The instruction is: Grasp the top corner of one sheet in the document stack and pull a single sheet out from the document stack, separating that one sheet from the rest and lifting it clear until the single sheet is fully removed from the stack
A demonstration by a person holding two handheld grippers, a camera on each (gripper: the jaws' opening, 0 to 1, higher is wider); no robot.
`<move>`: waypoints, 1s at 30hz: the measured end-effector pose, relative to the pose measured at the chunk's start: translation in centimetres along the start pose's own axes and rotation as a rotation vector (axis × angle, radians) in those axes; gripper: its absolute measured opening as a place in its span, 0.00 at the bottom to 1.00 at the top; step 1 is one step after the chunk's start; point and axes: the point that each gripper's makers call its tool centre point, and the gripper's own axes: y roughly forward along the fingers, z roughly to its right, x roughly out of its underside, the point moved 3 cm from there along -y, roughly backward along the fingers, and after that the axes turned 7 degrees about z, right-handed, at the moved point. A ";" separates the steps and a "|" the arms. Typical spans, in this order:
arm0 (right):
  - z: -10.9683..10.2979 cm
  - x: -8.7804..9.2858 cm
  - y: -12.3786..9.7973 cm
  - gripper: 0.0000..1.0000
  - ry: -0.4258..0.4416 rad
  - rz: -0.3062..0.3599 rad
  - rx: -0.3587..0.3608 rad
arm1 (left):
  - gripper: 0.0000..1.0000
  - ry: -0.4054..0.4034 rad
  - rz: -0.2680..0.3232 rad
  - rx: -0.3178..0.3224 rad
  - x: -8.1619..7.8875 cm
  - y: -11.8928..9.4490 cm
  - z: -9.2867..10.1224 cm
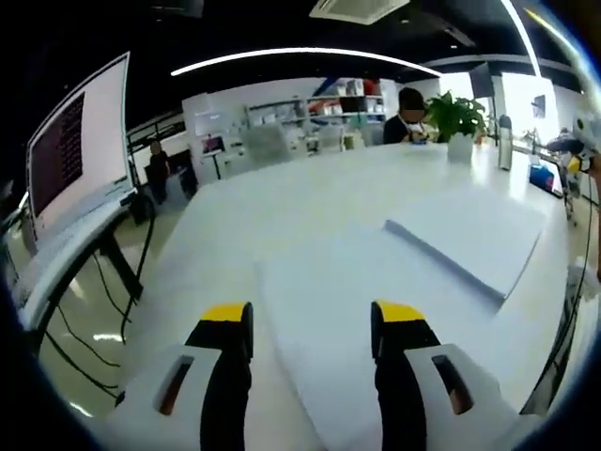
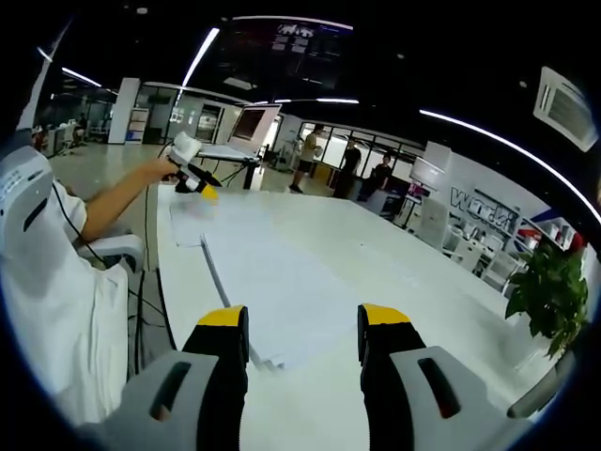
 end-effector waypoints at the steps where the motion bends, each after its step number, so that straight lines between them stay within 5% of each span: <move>1: 0.0 0.0 0.0 0.46 0.000 0.000 0.000 | 0.51 0.002 0.006 0.005 -0.2 -0.1 0.1; 30: 0.1 -0.4 -0.3 0.46 -0.002 0.013 0.009 | 0.55 -0.001 0.159 0.096 -4.6 -0.4 4.3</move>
